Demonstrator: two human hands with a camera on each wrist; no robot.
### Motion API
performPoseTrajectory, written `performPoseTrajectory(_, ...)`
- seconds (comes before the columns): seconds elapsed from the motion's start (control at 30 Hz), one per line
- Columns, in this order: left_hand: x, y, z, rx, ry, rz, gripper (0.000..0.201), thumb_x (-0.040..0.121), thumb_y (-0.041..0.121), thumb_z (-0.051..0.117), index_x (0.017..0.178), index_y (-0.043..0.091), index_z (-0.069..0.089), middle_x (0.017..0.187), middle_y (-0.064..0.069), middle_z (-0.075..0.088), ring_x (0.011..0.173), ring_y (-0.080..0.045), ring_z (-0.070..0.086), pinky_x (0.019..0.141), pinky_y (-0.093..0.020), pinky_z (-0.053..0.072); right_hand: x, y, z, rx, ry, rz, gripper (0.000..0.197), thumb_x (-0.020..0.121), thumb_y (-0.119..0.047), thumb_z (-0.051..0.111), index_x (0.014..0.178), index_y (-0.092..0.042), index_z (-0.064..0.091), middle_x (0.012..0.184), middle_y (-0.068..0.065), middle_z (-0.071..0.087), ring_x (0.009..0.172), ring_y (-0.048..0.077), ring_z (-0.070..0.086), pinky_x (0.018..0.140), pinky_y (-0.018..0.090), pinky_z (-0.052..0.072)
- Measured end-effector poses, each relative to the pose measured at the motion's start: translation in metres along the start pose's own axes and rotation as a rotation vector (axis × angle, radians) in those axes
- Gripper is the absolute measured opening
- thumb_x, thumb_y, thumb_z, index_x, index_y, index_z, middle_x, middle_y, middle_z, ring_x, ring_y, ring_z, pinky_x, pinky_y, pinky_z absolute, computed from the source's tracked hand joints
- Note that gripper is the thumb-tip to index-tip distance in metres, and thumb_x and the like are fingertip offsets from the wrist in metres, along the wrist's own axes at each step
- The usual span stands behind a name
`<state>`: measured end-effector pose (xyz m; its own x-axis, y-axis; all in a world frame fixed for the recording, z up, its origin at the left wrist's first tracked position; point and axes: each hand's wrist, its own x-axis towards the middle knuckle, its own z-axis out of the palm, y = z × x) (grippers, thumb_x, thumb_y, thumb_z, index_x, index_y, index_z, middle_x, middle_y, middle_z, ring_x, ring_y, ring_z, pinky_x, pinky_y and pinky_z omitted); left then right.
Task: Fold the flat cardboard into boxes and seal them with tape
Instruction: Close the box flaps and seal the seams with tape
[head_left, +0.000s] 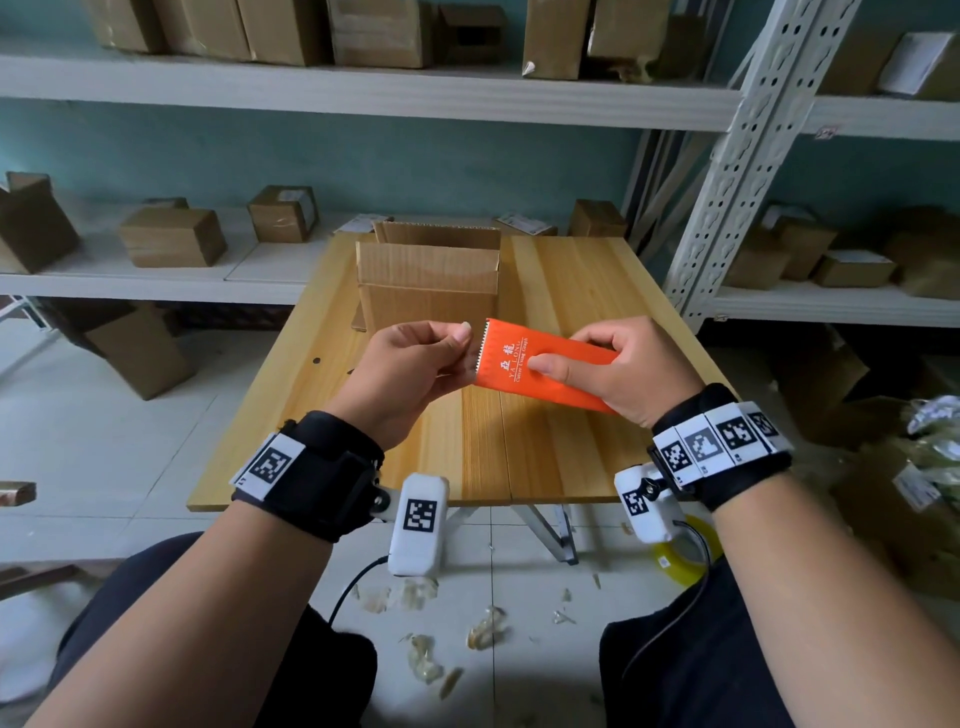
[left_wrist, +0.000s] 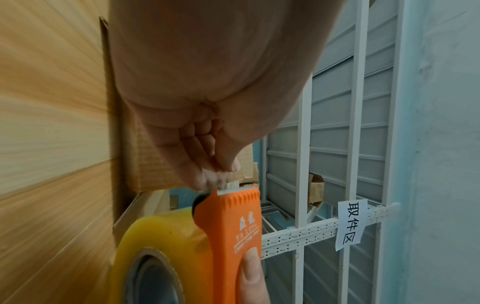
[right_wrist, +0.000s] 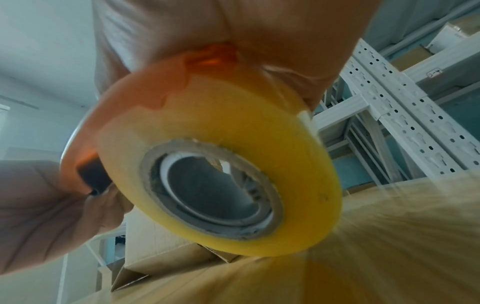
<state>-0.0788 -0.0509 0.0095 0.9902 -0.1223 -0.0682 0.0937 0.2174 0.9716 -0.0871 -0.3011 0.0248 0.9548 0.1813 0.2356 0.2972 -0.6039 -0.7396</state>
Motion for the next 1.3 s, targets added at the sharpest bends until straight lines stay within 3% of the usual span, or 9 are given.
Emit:
performPoseTrajectory(0.13, -0.002, -0.001, -0.002, -0.004, -0.004, 0.015, 0.016, 0.107, 0.012, 0.06, 0.099, 0.001, 0.069, 0.086, -0.011, 0.07, 0.081, -0.017, 0.069, 0.076, -0.024, 0.061, -0.002, 0.0, -0.002, -0.026, -0.008, 0.004, 0.069, 0.061, -0.089, 0.069, 0.088, -0.026, 0.076, 0.088, -0.012, 0.076, 0.081, 0.005, 0.074, 0.078, 0.039, 0.065)
performPoseTrajectory(0.33, -0.004, -0.003, -0.002, 0.037, -0.002, 0.047, 0.017, 0.109, 0.01, 0.056, 0.101, 0.0, 0.067, 0.078, -0.004, 0.067, 0.072, -0.011, 0.064, 0.078, -0.025, 0.061, -0.003, 0.0, -0.001, -0.034, -0.016, 0.013, 0.073, 0.059, -0.094, 0.068, 0.088, -0.027, 0.075, 0.09, -0.011, 0.077, 0.084, 0.007, 0.074, 0.08, 0.043, 0.065)
performPoseTrajectory(0.53, -0.002, -0.009, -0.004, 0.059, 0.019, 0.071, 0.017, 0.109, 0.013, 0.057, 0.104, -0.001, 0.067, 0.084, -0.008, 0.067, 0.079, -0.017, 0.064, 0.09, -0.035, 0.061, -0.007, 0.0, -0.001, -0.04, -0.014, 0.023, 0.074, 0.058, -0.095, 0.067, 0.087, -0.028, 0.075, 0.089, -0.013, 0.076, 0.083, 0.006, 0.074, 0.08, 0.042, 0.065)
performPoseTrajectory(0.67, 0.001, -0.008, -0.01, 0.049, 0.055, 0.088, 0.019, 0.109, 0.013, 0.056, 0.102, 0.0, 0.068, 0.09, -0.012, 0.069, 0.082, -0.019, 0.065, 0.087, -0.031, 0.061, -0.008, 0.001, -0.001, -0.043, 0.012, 0.025, 0.067, 0.061, -0.089, 0.071, 0.084, -0.025, 0.076, 0.085, -0.011, 0.076, 0.08, 0.006, 0.073, 0.078, 0.042, 0.065)
performPoseTrajectory(0.77, 0.001, -0.002, -0.023, 0.019, 0.087, 0.096, 0.02, 0.109, 0.011, 0.056, 0.096, 0.004, 0.068, 0.097, -0.018, 0.064, 0.089, -0.026, 0.061, 0.092, -0.036, 0.059, -0.009, 0.005, -0.005, -0.056, 0.038, 0.023, 0.064, 0.063, -0.084, 0.074, 0.079, -0.023, 0.076, 0.08, -0.009, 0.075, 0.075, 0.007, 0.072, 0.074, 0.039, 0.062)
performPoseTrajectory(0.97, 0.001, 0.001, -0.043, 0.009, 0.109, 0.098, 0.018, 0.11, 0.013, 0.055, 0.096, 0.007, 0.065, 0.087, -0.009, 0.058, 0.078, -0.016, 0.057, 0.086, -0.032, 0.055, -0.011, 0.011, -0.014, -0.059, 0.043, 0.04, 0.061, 0.064, -0.082, 0.077, 0.077, -0.023, 0.076, 0.079, -0.009, 0.075, 0.073, 0.008, 0.071, 0.072, 0.034, 0.058)
performPoseTrajectory(1.13, -0.002, 0.013, -0.064, -0.038, 0.236, 0.108, 0.02, 0.11, 0.01, 0.054, 0.092, 0.007, 0.063, 0.08, -0.002, 0.057, 0.068, -0.01, 0.055, 0.076, -0.026, 0.055, -0.014, 0.014, -0.025, -0.072, 0.048, 0.065, 0.058, 0.064, -0.08, 0.079, 0.076, -0.023, 0.076, 0.077, -0.011, 0.074, 0.07, 0.006, 0.069, 0.068, 0.03, 0.054)
performPoseTrajectory(1.3, -0.007, 0.023, -0.094, -0.063, 0.307, 0.131, 0.012, 0.108, 0.013, 0.06, 0.098, 0.008, 0.065, 0.085, -0.003, 0.06, 0.075, -0.012, 0.057, 0.079, -0.026, 0.056, -0.019, 0.022, -0.04, -0.116, 0.067, 0.098, 0.052, 0.064, -0.073, 0.078, 0.076, -0.022, 0.076, 0.072, -0.009, 0.073, 0.066, 0.002, 0.067, 0.065, 0.028, 0.048)
